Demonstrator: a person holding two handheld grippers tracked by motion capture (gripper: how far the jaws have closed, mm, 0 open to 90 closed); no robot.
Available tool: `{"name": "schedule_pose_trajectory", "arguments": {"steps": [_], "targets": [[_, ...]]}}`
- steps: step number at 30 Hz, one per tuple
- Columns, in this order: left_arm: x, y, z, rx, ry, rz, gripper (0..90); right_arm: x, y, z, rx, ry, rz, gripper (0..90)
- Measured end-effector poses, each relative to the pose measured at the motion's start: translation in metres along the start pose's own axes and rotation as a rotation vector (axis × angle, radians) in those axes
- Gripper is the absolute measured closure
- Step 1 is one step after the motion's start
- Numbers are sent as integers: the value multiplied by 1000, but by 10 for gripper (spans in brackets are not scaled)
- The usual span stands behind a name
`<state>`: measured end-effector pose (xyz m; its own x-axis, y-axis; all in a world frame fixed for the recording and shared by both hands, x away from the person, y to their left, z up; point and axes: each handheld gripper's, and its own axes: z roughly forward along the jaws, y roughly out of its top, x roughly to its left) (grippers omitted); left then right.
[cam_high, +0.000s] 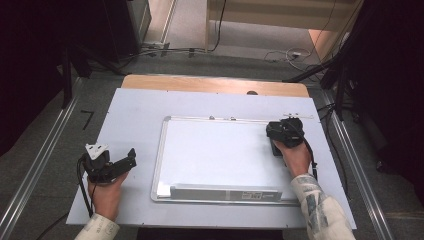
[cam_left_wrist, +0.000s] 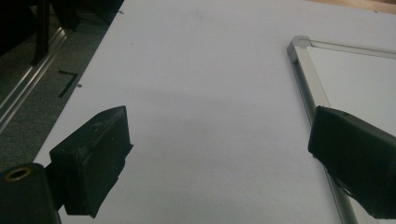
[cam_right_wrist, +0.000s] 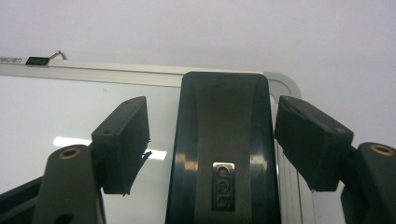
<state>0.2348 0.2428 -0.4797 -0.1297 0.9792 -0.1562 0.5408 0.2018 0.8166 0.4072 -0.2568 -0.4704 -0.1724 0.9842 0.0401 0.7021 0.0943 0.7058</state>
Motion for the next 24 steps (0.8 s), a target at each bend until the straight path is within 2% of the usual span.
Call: {"name": "schedule_pose_trajectory", "arguments": {"steps": [6, 13, 24], "targets": [[0, 0, 0, -1, 0, -2, 61, 1, -3, -10, -19, 21, -12, 241], [0, 0, 0, -1, 0, 1, 61, 0, -12, -31, -49, 58, -29, 231], [-1, 0, 0, -2, 0, 4, 61, -7, -28, -56, -88, 106, -27, 214]]}}
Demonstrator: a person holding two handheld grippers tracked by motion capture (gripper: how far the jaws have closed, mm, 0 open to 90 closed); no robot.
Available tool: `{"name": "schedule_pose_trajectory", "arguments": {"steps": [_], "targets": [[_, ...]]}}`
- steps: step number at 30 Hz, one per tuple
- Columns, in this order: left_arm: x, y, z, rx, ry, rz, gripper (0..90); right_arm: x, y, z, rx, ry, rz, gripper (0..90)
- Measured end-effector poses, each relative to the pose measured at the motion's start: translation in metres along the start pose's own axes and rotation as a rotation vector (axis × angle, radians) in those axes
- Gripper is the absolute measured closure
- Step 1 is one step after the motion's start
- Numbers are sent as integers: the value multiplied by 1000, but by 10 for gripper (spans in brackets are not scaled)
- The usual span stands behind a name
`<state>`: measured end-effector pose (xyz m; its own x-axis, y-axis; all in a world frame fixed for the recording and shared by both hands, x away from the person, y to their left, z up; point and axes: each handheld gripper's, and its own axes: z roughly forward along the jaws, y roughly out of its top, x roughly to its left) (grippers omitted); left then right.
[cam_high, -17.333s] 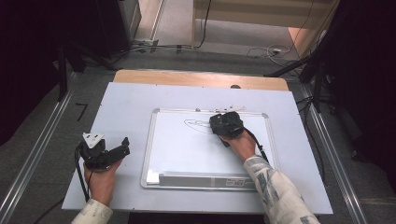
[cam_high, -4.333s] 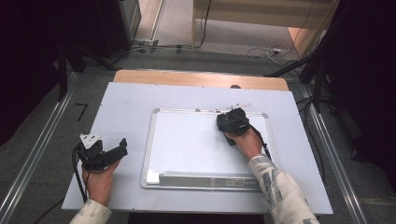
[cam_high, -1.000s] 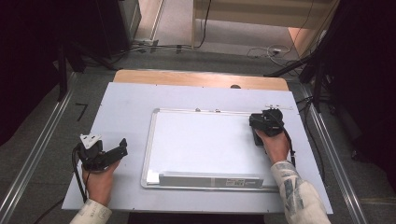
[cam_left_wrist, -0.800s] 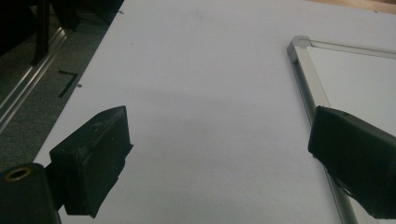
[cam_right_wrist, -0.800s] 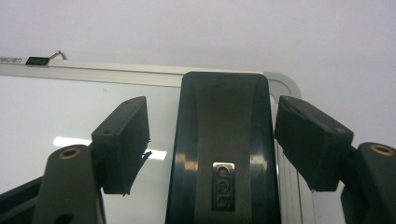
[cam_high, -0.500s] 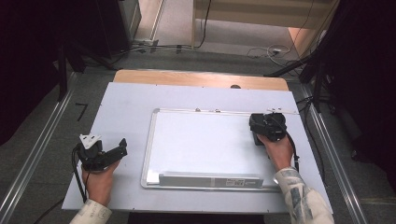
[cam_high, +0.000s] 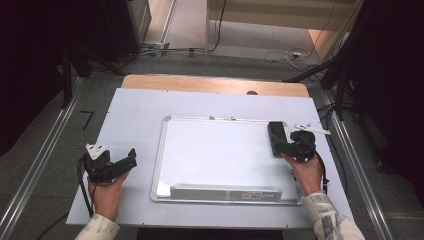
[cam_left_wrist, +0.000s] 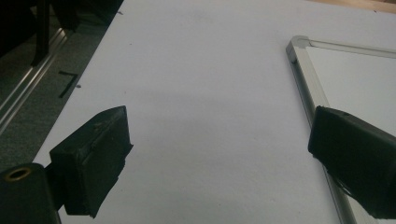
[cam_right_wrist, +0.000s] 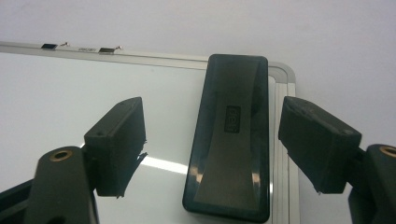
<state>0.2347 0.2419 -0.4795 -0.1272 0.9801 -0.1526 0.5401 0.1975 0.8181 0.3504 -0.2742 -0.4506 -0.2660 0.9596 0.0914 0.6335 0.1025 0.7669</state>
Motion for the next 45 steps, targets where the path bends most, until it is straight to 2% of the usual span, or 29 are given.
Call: {"name": "schedule_pose_trajectory", "arguments": {"steps": [6, 16, 27, 45], "targets": [[0, 0, 0, 1, 0, -1, 61, -3, -9, -12, -12, 4, -17, 210], [1, 0, -1, 1, 1, 0, 61, -13, -21, -27, -23, 25, 4, 199], [1, 0, -1, 0, 0, -5, 61, -17, -29, -41, -46, 6, -27, 199], [2, 0, -2, 0, 1, -6, 61, -35, -45, -58, -51, 0, -12, 191]]}}
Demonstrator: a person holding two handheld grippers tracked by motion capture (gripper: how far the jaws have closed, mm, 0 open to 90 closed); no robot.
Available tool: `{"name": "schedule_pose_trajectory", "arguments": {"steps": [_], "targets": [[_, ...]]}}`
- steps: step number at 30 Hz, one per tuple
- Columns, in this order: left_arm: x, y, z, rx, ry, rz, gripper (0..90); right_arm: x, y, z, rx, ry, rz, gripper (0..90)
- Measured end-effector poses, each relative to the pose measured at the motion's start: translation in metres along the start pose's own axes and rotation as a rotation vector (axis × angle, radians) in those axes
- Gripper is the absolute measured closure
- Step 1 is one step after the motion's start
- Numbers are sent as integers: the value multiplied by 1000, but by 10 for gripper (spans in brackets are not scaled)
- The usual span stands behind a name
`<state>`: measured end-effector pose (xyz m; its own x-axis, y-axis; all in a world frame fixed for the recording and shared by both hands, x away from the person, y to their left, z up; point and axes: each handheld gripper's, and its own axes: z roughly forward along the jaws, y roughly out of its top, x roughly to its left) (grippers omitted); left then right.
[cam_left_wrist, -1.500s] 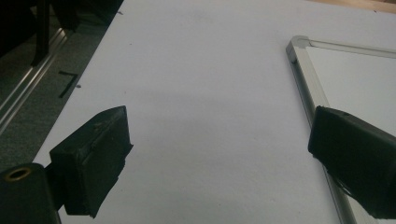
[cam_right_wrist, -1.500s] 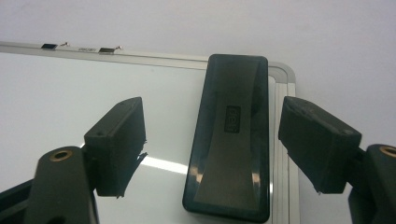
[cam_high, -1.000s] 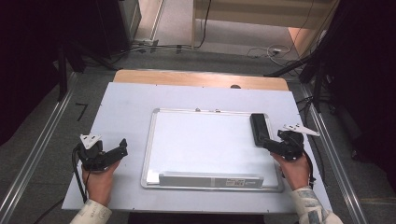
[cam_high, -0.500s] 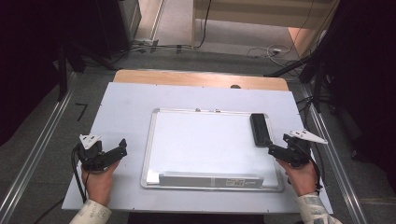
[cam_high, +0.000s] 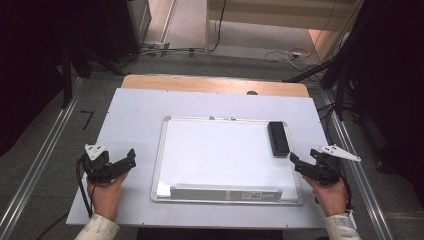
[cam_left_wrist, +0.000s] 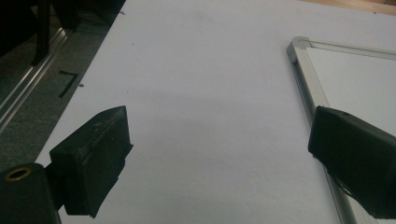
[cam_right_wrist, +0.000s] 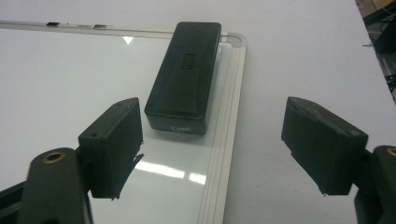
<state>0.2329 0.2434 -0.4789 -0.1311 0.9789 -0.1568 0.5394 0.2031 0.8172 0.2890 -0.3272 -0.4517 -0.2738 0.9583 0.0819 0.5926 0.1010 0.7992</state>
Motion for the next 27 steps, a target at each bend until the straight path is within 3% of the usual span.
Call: {"name": "schedule_pose_trajectory", "arguments": {"steps": [22, 27], "targets": [[2, 1, -1, -6, -3, -13, 61, -26, -15, -18, -2, -55, 53, 189], [3, 1, 0, 2, 8, -12, 61, -32, -17, -19, -22, -83, 64, 146]]}}
